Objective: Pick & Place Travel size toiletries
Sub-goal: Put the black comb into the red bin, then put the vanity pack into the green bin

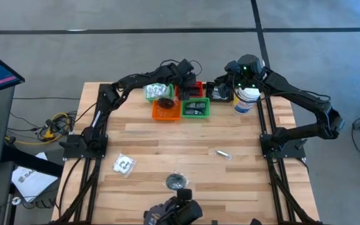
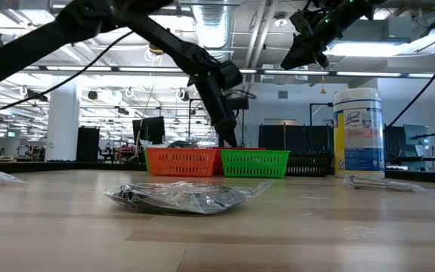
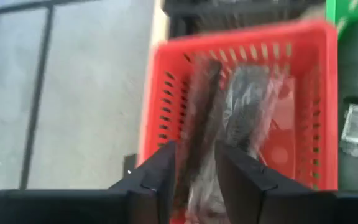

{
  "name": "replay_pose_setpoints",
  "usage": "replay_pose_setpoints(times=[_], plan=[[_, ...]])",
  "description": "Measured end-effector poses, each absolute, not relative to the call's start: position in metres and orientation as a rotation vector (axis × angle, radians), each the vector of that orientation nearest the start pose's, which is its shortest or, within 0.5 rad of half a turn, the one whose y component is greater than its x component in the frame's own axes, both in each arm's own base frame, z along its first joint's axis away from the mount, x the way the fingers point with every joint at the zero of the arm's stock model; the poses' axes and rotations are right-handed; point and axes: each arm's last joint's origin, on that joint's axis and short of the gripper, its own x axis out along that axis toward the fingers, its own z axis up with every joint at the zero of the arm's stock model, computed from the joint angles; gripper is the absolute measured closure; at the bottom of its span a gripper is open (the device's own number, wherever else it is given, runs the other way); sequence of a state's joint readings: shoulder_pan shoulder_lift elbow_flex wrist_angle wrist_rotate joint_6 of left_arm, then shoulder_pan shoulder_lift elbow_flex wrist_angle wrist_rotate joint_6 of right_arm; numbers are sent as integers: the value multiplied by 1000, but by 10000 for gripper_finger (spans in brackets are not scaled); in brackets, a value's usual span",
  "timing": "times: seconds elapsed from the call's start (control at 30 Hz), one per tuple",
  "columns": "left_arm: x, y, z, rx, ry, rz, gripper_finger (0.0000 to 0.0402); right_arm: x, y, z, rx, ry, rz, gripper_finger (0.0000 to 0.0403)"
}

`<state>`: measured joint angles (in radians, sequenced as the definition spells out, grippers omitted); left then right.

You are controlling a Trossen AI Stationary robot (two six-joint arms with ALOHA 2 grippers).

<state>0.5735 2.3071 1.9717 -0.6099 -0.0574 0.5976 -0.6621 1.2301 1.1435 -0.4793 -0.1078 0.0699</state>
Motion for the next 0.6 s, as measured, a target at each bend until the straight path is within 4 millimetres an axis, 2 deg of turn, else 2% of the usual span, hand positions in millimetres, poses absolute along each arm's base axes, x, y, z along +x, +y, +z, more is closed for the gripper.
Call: replay_pose_setpoints(times=[0.2, 0.3, 0.43, 0.6], plan=[[421, 274, 225, 317, 973, 328, 283, 209, -159, 339, 283, 520, -558, 348], [420, 272, 239, 259, 905, 355, 287, 209, -159, 338, 284, 523, -558, 348], [422, 268, 240, 126, 846, 286, 315, 209, -159, 339, 283, 521, -558, 348], [425, 265, 238, 19, 808, 248, 379, 209, -159, 339, 283, 519, -558, 348]])
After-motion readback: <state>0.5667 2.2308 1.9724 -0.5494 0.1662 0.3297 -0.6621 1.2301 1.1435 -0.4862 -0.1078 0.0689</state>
